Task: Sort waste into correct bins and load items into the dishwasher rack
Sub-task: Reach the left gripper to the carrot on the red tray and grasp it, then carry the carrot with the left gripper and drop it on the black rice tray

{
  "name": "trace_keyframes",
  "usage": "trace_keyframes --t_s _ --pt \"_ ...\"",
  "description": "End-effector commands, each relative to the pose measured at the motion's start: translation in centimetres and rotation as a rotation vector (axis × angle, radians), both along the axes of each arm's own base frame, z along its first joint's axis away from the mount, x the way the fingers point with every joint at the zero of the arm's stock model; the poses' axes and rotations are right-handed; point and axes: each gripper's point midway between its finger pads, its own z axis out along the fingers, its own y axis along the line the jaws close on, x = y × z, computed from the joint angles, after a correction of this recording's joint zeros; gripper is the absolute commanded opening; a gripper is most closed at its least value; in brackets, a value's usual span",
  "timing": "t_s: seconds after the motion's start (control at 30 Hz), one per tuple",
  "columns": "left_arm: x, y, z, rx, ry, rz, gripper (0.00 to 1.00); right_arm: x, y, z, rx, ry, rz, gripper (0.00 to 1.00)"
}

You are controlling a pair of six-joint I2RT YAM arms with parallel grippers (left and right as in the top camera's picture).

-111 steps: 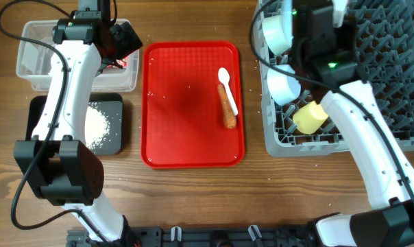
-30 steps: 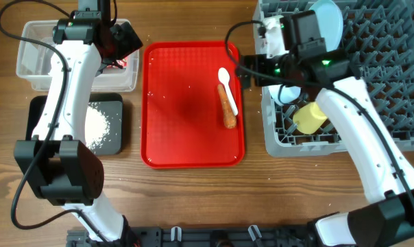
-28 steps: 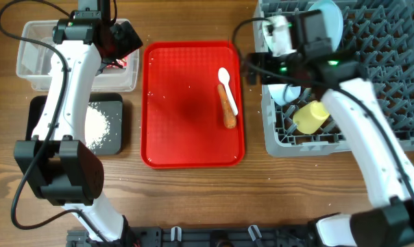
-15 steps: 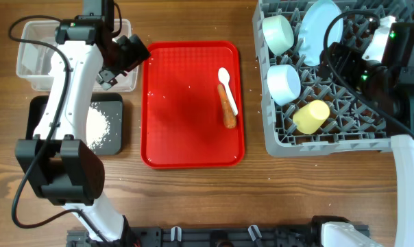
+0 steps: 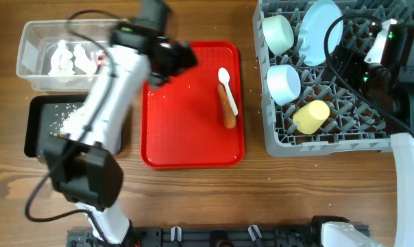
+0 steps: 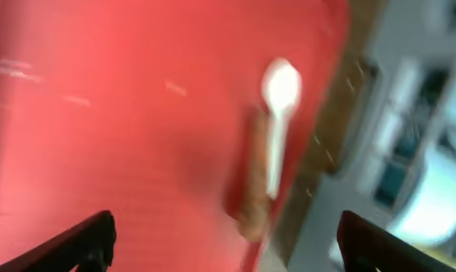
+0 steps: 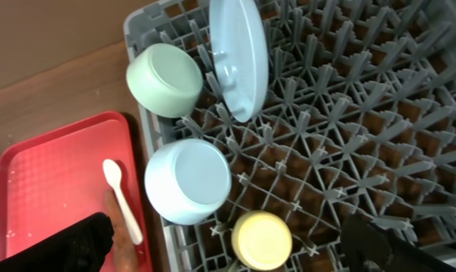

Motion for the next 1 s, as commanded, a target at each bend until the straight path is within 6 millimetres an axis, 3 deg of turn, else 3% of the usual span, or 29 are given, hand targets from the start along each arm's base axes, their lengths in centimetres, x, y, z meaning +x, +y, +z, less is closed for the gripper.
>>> trace_keyframes --t_s 0.0,0.17,0.27,0.47,0.57,0.67,0.97 --pt "-1.9 -5.4 -2.3 0.186 -0.066 -0.122 0.91 -0.3 -1.0 -0.2 -0.04 0.019 -0.037 1.0" --pt "-4.0 -8.9 -6.4 0.271 -0.023 -0.223 0.92 -0.7 -1.1 -0.6 -0.045 0.04 -0.04 1.0" --pt "-4.1 -8.7 -9.0 0.303 0.03 -0.229 0.93 -0.8 -1.2 -0.7 -0.047 0.047 -0.042 1.0" --pt "-3.0 -7.8 -11.9 0.322 0.068 -0.203 0.9 -1.0 -1.1 -0.8 -0.047 0.057 -0.042 1.0" --pt "-2.3 -8.3 -13.1 0.314 0.053 -0.202 0.79 -1.1 -1.1 -0.9 -0.046 0.063 -0.042 1.0" --pt "-1.9 -8.8 -14.1 0.309 0.044 -0.204 0.76 -1.1 -1.1 -1.0 -0.046 0.066 -0.042 1.0" --pt "-2.4 -8.5 -16.7 0.335 0.098 -0.21 0.57 -0.9 -1.2 -1.4 -0.047 0.077 -0.042 1.0"
